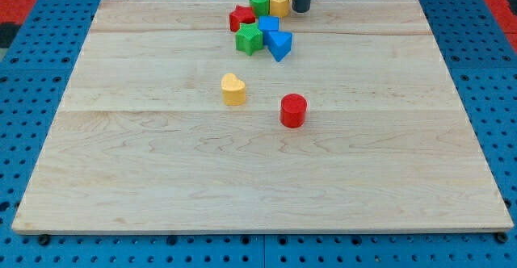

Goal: Slide the yellow hexagon and the green circle towards the left side of the board

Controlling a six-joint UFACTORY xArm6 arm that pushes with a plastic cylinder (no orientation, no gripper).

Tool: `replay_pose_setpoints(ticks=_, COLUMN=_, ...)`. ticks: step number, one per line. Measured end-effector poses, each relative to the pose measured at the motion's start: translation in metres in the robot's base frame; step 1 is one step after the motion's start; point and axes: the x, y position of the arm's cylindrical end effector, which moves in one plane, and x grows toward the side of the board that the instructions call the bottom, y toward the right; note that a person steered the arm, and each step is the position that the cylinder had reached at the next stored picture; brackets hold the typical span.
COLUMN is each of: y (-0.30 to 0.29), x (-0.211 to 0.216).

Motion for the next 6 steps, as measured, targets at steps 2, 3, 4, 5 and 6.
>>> replay_pose_setpoints(ticks=2, y=-0.041, x=-0.018)
replay_pose_setpoints(ticks=3, y=-0.073, x=-0.018)
replay_pose_setpoints(ticks=4, y=-0.093, x=-0.006)
replay_pose_setpoints(ticks=5, y=-0.120, x=-0.005)
replay_pose_setpoints(ticks=6, y=-0.151, x=0.002)
